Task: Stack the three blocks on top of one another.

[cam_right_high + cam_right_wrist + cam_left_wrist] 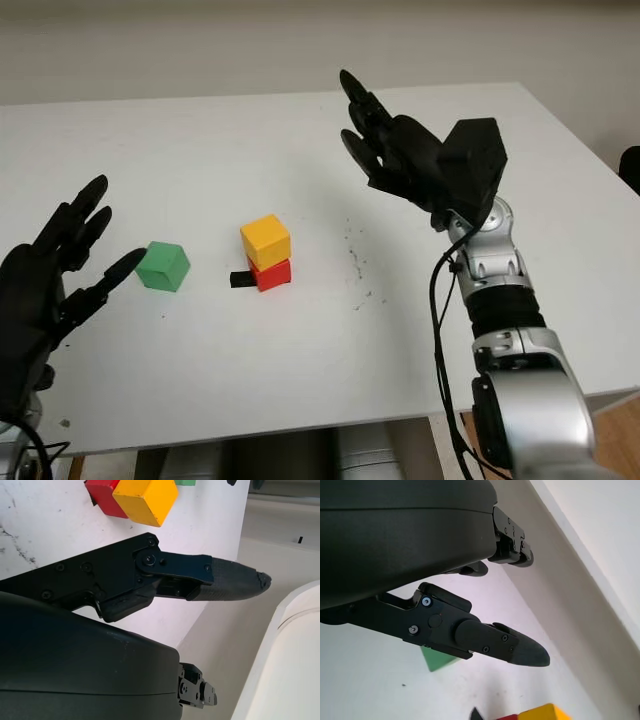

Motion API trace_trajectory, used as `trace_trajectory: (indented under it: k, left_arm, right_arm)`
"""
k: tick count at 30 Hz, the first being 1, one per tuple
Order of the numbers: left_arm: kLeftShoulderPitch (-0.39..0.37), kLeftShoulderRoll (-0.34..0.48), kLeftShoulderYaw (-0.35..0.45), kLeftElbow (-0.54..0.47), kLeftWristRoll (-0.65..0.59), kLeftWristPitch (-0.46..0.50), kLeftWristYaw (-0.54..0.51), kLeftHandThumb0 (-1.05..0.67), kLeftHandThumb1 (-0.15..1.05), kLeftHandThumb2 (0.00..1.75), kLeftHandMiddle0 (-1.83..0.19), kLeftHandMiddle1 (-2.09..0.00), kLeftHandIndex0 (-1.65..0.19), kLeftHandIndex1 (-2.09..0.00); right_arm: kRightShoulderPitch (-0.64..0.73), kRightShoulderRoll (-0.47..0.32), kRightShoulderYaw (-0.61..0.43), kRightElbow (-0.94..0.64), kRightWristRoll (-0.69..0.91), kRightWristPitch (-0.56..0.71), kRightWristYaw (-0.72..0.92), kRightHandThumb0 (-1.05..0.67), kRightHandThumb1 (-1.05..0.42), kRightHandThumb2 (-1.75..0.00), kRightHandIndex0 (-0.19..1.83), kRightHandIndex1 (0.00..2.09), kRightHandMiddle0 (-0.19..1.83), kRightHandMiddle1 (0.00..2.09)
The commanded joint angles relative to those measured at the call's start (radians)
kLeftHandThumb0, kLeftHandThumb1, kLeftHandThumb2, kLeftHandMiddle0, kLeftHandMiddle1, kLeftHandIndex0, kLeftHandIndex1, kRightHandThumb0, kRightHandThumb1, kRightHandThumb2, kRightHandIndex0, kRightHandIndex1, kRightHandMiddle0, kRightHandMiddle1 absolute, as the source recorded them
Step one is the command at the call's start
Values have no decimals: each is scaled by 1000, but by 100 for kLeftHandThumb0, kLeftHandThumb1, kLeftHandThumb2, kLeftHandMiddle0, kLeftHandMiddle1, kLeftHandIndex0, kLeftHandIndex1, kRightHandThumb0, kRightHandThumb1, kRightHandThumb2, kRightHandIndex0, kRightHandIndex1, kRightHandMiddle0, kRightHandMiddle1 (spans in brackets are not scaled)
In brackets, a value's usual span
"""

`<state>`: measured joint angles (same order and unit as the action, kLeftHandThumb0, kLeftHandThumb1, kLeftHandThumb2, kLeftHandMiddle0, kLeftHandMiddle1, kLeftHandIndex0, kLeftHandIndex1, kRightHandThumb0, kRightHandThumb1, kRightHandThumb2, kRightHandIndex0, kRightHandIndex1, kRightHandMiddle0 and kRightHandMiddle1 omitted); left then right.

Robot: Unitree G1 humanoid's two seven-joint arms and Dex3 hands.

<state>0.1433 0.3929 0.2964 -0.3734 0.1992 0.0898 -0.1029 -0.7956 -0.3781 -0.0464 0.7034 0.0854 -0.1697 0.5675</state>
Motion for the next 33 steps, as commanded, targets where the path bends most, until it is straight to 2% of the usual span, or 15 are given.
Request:
trace_trajectory:
  k: [1,8,11,13,17,22,33]
  left_arm:
    - [-4,49,14,3,35,11,-12,-58,94,4,-38,-10,-32,-18]
    - [-51,191,-11,7,162,92,-92,-53,88,4,-35,-7,-35,-17]
    - [-100,293,-58,28,244,134,-176,-58,88,5,-28,-3,-30,-12]
    - [-141,327,-85,55,269,151,-213,-59,86,4,-25,-3,-29,-11]
    - [-219,348,-124,170,259,125,-237,-61,82,4,-19,-2,-26,-7]
    - [-284,359,-178,312,265,85,-238,-63,82,5,-11,-1,-18,-3]
    - [-388,380,-267,487,228,68,-345,-65,83,5,-1,-4,-7,-3]
  right_arm:
    - [11,-18,-20,18,9,-4,4,-80,-105,-67,-19,0,-19,0]
    - [26,-16,-61,41,37,5,-4,-80,-105,-69,-19,0,-18,1]
    - [33,-3,-83,33,70,43,-8,-80,-105,-66,-19,0,-17,2]
    - [36,5,-96,29,90,65,-10,-80,-105,-66,-19,0,-17,3]
    - [48,16,-112,15,121,96,-19,-81,-105,-67,-19,0,-18,3]
    - [59,22,-116,12,127,92,-18,-84,-105,-71,-19,0,-19,0]
    - [70,16,-116,8,125,104,-16,-84,-105,-68,-19,0,-19,0]
